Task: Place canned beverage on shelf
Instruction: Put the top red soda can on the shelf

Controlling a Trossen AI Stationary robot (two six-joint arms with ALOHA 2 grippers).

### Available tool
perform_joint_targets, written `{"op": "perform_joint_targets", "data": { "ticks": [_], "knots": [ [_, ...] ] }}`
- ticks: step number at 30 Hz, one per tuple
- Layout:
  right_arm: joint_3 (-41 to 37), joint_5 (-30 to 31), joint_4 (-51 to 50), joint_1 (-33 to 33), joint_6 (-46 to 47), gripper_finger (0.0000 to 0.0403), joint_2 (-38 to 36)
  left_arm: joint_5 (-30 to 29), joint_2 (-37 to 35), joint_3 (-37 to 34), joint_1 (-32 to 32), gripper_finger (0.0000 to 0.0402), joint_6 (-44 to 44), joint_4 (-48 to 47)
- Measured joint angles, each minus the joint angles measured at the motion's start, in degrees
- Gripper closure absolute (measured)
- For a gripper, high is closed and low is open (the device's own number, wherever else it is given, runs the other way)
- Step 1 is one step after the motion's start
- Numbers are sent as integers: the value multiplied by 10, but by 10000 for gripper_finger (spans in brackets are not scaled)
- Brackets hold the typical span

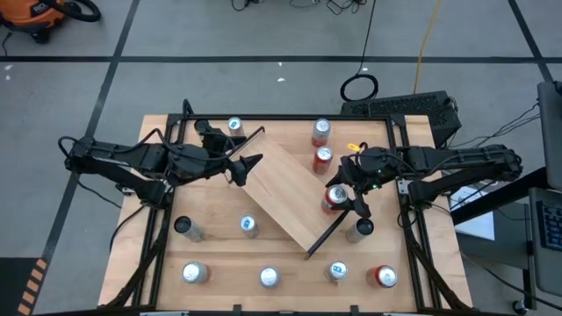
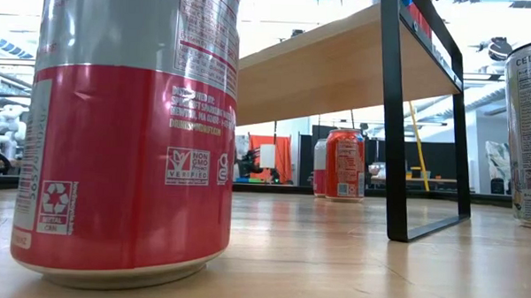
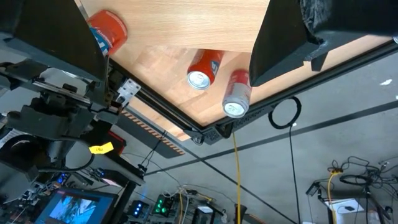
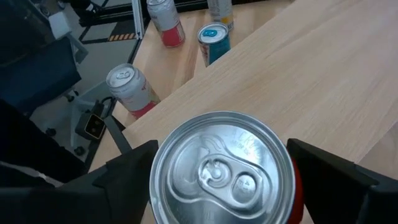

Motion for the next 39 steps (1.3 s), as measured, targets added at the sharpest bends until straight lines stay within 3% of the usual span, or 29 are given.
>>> {"op": "perform_joint_targets", "data": {
  "ticks": [12,22,39],
  "knots": [
    [0,0,-21,0,-16,74,0,0,0,0,0,4,-1,0],
    [0,-11,-22,0,-39,108,-1,0,0,0,0,4,-2,0],
    [0,-12,-51,0,-48,104,-23,0,0,0,0,4,-3,0]
  ]
}}
